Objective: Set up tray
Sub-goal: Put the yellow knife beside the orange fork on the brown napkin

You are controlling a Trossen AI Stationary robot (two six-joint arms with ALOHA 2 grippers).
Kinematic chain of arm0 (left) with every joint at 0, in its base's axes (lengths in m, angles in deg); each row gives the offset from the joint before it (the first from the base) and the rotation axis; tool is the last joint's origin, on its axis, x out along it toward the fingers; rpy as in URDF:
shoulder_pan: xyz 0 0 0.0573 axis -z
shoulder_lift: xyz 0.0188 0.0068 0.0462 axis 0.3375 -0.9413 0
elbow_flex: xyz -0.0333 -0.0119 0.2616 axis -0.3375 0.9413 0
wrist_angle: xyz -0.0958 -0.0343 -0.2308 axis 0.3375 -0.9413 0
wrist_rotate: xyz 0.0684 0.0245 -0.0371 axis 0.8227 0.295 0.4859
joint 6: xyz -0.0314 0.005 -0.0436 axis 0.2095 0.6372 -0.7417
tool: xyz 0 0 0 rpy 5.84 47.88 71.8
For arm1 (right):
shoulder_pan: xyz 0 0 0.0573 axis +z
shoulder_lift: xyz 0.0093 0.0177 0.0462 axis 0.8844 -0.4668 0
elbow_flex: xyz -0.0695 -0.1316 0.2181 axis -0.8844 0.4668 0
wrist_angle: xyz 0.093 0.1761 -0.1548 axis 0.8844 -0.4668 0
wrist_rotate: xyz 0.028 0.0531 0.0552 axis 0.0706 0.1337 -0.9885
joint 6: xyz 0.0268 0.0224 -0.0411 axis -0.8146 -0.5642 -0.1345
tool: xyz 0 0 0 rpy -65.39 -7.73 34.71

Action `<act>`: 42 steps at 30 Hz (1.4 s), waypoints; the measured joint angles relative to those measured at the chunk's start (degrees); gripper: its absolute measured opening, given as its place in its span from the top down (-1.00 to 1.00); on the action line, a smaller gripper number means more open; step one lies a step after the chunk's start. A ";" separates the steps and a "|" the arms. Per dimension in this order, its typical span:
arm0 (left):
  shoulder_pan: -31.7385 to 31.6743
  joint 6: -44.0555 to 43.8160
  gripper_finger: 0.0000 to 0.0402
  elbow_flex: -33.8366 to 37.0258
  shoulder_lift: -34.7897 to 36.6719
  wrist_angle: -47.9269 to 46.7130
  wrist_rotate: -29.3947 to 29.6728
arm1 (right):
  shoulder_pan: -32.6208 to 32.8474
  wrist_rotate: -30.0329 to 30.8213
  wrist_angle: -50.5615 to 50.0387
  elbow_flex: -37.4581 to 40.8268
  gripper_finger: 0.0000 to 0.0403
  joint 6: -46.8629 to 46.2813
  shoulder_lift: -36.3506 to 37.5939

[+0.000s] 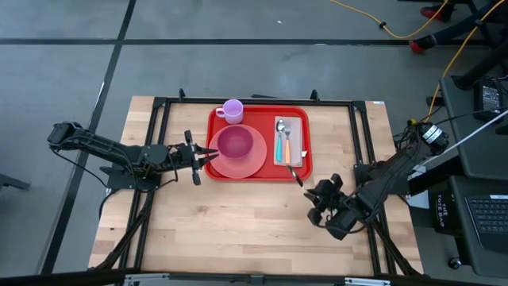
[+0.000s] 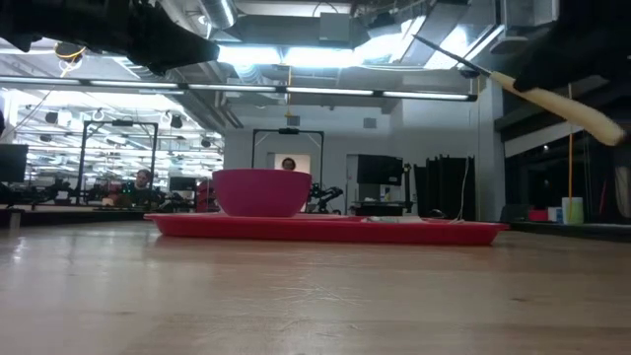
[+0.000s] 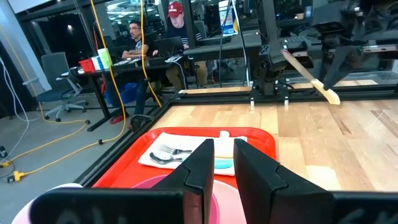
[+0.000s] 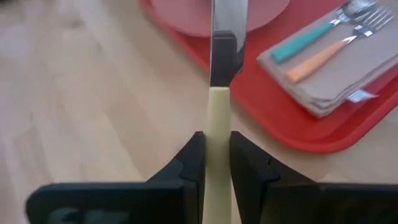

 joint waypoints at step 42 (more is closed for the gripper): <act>0.01 0.15 0.73 0.00 -0.01 0.02 0.02 | -56.81 -25.68 11.98 0.00 0.73 7.10 0.00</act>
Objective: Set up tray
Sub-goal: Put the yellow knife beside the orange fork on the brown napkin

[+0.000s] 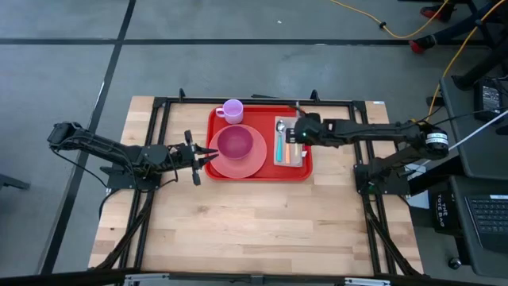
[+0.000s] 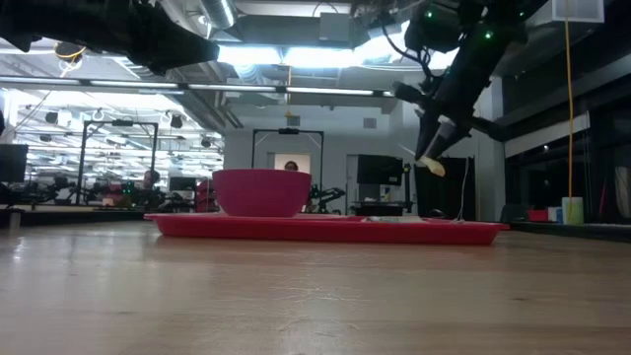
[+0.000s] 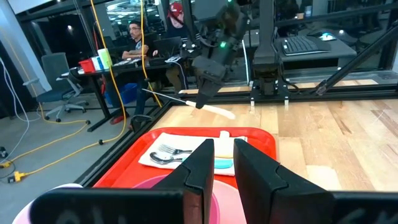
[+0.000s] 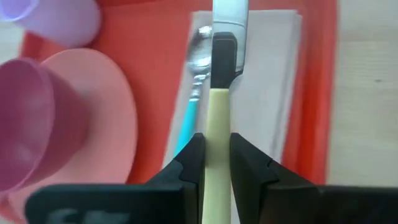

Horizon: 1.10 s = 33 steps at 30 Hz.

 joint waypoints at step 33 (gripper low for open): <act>0.01 -0.02 0.73 0.00 -0.01 0.02 -0.13 | -8.36 -14.97 -12.31 -10.23 0.73 -1.08 -17.10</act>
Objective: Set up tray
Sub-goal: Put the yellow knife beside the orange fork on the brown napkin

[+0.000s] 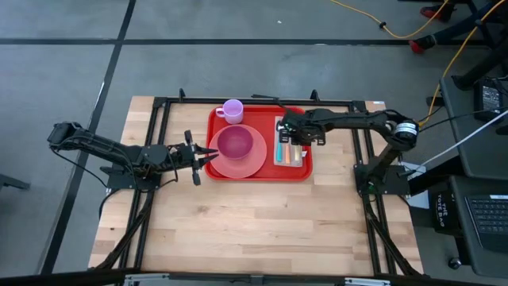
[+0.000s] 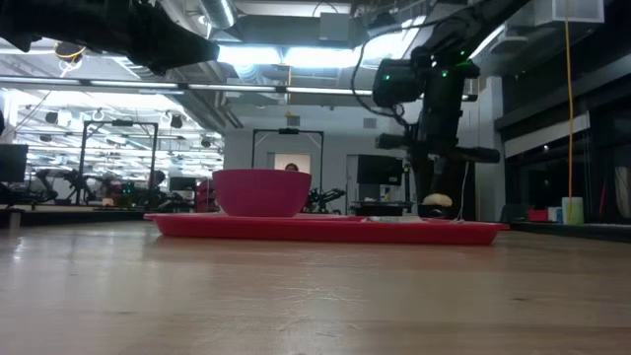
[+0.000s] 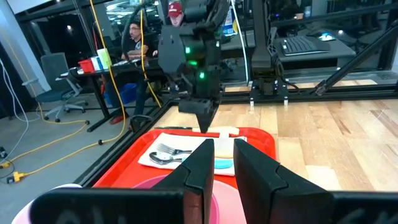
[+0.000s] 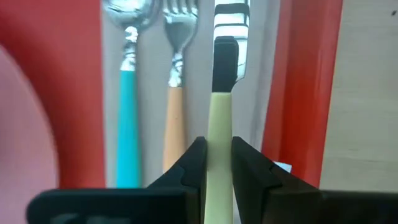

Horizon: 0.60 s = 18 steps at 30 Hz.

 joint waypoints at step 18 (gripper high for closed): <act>0.00 -0.02 0.73 0.00 0.02 0.00 -0.09 | -0.42 -0.56 1.48 0.04 0.73 -0.96 -3.80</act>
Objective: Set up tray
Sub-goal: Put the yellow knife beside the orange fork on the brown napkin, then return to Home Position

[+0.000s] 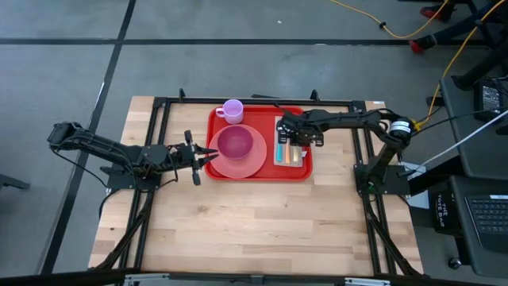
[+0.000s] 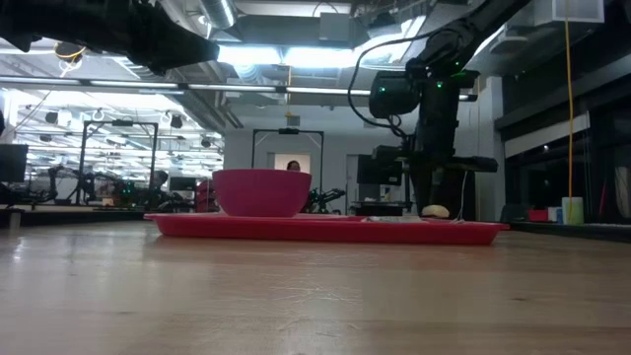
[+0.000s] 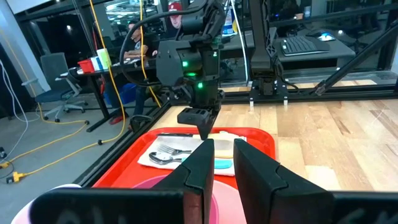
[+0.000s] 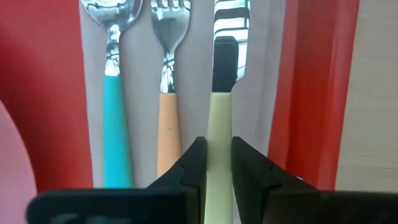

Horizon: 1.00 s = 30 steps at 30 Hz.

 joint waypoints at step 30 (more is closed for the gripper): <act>0.01 -0.12 0.73 0.00 0.00 -0.02 0.00 | 0.35 -2.47 1.27 0.09 0.38 -1.13 -2.56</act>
